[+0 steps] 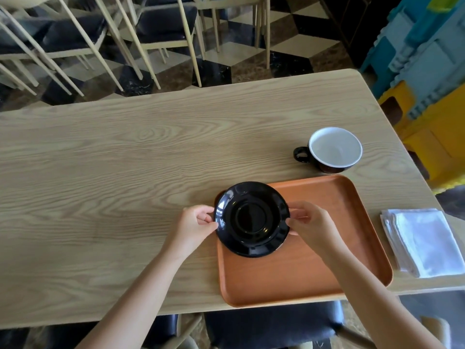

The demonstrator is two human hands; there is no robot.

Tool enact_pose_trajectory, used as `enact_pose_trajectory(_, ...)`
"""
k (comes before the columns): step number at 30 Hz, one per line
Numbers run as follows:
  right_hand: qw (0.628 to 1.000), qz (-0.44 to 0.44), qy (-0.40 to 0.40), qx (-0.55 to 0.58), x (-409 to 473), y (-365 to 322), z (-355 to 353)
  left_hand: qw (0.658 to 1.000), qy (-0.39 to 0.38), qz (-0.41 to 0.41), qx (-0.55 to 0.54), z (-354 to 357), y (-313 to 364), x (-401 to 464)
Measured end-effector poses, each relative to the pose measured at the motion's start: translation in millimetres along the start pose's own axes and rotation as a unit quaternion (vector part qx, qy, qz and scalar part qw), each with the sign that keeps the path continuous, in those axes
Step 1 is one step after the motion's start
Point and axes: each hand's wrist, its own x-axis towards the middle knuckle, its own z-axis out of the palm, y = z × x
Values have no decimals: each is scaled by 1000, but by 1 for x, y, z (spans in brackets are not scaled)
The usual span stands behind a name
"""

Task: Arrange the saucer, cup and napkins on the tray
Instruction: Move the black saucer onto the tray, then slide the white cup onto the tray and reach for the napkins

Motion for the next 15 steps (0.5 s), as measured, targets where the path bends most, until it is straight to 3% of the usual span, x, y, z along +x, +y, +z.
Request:
enact_pose_trajectory(5, 990, -47, -36, -131, 7, -24, -28, 985, -8, 48, 165, -17, 32, 10)
enact_pose_trajectory(10, 973, -127, 32, -190, 16, -59, -80, 967, 16, 181, 177, -6, 90, 22)
enact_pose_trajectory(13, 921, -184, 107, -325, 30, -61, -105, 928, 41, 313, 197, 21, 124, 32)
enact_pose_trajectory(15, 878, -189, 112, -425, 42, -54, -117, 893, 52, 380, 235, 45, 142, 42)
